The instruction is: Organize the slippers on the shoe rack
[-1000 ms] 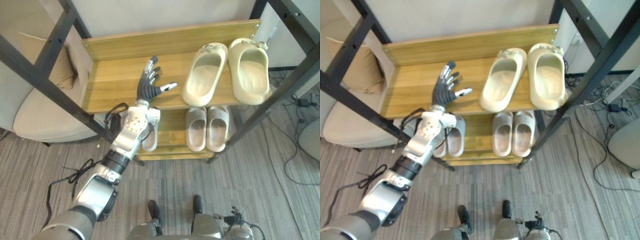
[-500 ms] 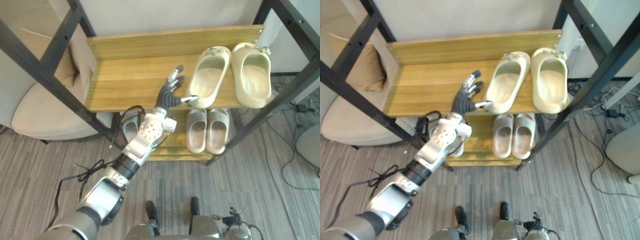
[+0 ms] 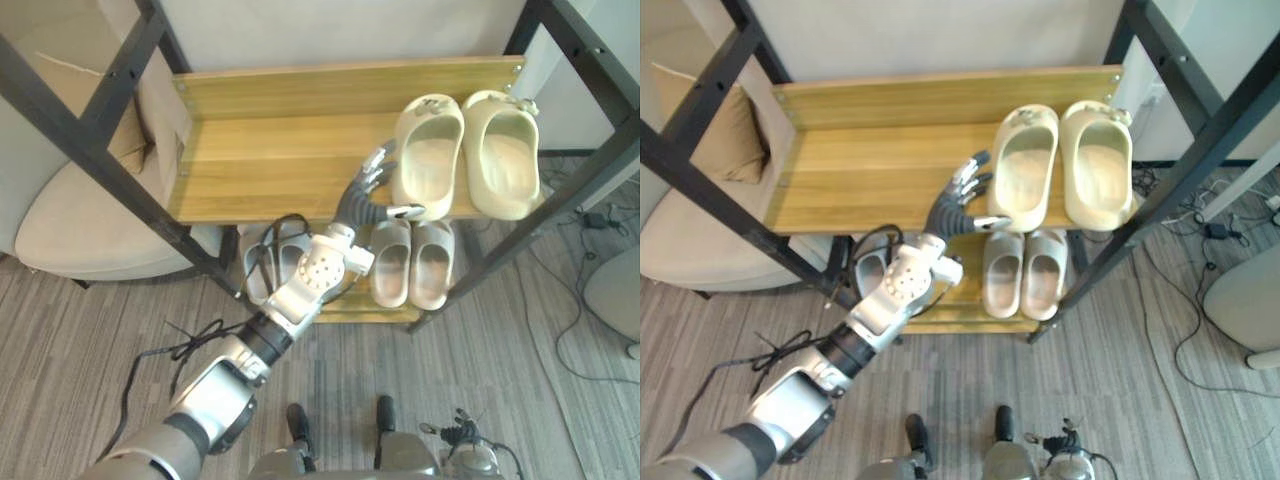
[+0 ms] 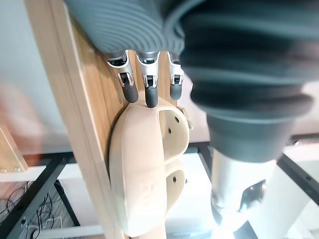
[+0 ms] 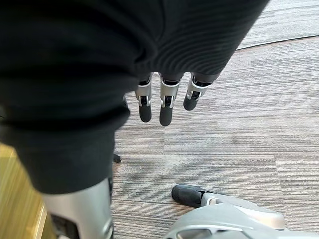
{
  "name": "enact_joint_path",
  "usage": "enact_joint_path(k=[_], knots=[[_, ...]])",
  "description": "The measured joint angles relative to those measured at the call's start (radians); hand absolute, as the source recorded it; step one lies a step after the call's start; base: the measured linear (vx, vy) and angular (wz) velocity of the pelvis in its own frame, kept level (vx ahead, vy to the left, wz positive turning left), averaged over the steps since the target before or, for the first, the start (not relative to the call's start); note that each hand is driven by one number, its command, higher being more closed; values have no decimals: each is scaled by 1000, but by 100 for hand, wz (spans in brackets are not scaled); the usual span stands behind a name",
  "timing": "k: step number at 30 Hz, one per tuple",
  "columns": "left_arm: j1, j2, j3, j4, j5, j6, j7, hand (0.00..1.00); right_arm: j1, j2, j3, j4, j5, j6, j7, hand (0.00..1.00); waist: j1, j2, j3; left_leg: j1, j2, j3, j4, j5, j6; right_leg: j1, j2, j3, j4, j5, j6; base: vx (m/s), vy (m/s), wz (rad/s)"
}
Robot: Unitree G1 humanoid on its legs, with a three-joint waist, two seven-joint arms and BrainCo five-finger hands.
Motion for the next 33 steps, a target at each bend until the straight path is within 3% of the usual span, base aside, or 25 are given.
enact_joint_path(k=[12,26,33], knots=[[-41,-19,9,49,-1,-19,13,0,-7,11,-20,-5,2,-3,-1,0,-3,-9,5,-3,4,20,0,-4,-5,-13,4,18,0,1,0,2,2,-4],[-67,-13,32,86,-6,-7,21,0,-10,21,-27,-9,2,-7,-1,0,-14,-12,6,2,4,-3,0,-3,-5,4,3,-4,0,2,0,4,1,4],[-66,0,33,-6,-88,-3,-1,0,-17,12,-11,-1,1,-6,2,0,-8,-12,6,0,-1,-25,0,2,1,12,-4,-18,0,1,0,-3,14,8]])
